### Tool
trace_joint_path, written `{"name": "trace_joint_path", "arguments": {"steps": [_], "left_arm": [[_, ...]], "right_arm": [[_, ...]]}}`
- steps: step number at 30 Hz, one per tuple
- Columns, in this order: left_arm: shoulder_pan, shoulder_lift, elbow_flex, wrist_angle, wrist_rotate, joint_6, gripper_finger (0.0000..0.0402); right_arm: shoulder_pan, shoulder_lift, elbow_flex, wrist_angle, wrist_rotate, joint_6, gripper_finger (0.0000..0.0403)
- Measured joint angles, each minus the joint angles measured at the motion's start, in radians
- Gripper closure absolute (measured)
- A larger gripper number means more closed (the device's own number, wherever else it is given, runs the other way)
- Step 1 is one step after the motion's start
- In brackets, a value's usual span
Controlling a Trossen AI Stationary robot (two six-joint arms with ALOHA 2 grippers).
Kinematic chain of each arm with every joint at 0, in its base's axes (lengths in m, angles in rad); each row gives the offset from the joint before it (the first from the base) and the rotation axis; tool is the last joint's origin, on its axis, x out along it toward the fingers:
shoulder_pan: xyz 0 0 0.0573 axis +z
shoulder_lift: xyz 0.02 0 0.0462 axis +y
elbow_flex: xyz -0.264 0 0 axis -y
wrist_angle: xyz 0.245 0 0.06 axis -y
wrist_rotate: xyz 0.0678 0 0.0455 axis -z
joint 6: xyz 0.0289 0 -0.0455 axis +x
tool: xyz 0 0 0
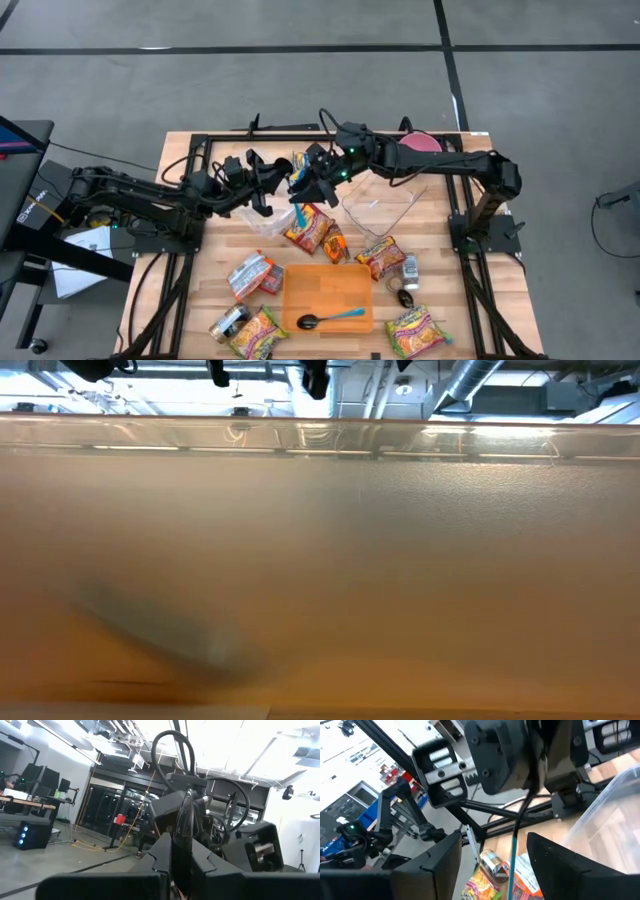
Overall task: Pick & Place Food Item
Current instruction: Put the black spoon into the orange bin
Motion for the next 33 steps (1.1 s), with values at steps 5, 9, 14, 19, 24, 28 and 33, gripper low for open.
{"name": "trace_joint_path", "arguments": {"steps": [5,9,14,19,24,28,33], "left_arm": [[0.0,0.0,0.0,0.0,0.0,0.0,0.0391],[0.0,0.0,0.0,0.0,0.0,0.0,0.0389],[0.0,0.0,0.0,0.002,0.001,-0.017,0.039],[-0.001,-0.001,0.0,0.005,0.002,-0.037,0.039],[-0.001,-0.001,0.0,0.021,0.03,-0.053,0.039],[-0.001,-0.001,0.0,0.026,0.035,-0.055,0.0391],[-0.002,-0.001,0.0,0.026,0.035,-0.094,0.0382]], "right_arm": [[-0.008,-0.001,0.0,0.006,-0.002,0.0,0.0219],[-0.01,-0.001,0.0,0.012,-0.002,0.0,0.0264],[-0.007,-0.001,0.0,0.011,-0.001,0.0,0.0322],[-0.001,-0.001,0.0,0.012,0.0,0.0,0.0361],[0.013,-0.001,0.0,0.016,0.001,-0.023,0.0397],[0.02,-0.001,0.0,0.031,-0.009,-0.026,0.0399],[0.024,-0.001,0.0,0.041,-0.013,-0.03,0.04]]}}
